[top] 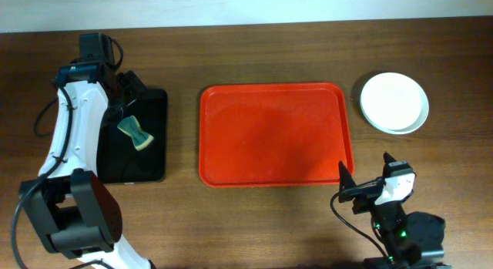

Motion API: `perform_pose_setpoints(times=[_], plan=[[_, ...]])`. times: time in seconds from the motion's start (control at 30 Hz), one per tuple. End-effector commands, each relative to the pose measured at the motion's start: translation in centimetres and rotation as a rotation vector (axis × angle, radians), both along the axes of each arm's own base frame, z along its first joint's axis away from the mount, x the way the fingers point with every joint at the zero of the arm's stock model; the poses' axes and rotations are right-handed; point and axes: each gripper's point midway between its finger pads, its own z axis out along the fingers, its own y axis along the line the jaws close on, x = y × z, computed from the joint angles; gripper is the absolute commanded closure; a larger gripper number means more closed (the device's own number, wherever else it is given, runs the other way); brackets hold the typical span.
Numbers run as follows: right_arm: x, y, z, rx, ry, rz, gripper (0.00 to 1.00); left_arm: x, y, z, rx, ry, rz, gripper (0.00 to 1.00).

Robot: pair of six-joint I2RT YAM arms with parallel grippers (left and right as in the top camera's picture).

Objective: Clean dirty plates on tray and stack at the side

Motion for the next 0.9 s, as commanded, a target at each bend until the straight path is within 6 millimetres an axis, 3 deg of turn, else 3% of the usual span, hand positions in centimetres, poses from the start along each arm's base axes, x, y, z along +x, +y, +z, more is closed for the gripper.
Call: perform_pose_setpoints(times=[0.0, 0.27, 0.47, 0.6, 0.7, 0.87], plan=[[0.1, -1.2, -0.9, -0.014, -0.043, -0.068, 0.01, 0.1, 0.2, 0.7, 0.013, -0.017, 0.006, 0.01], [0.7, -1.9, -1.5, -0.013, -0.115, -0.108, 0.02, 0.1, 0.2, 0.7, 0.013, -0.017, 0.006, 0.01], [1.6, -2.2, -3.2, -0.010, -0.151, -0.118, 0.01, 0.1, 0.2, 0.7, 0.012, -0.017, 0.006, 0.01], [1.6, -2.4, -3.5, -0.013, -0.137, -0.134, 0.01, 0.1, 0.2, 0.7, 0.012, -0.017, 0.006, 0.01], [1.5, -2.5, -5.1, -0.022, -0.076, -0.136, 0.01, 0.1, 0.2, 0.7, 0.013, -0.017, 0.006, 0.01], [1.5, -2.1, -5.0, -0.025, -0.079, -0.118, 0.01, 0.1, 0.2, 0.7, 0.012, -0.017, 0.006, 0.01]])
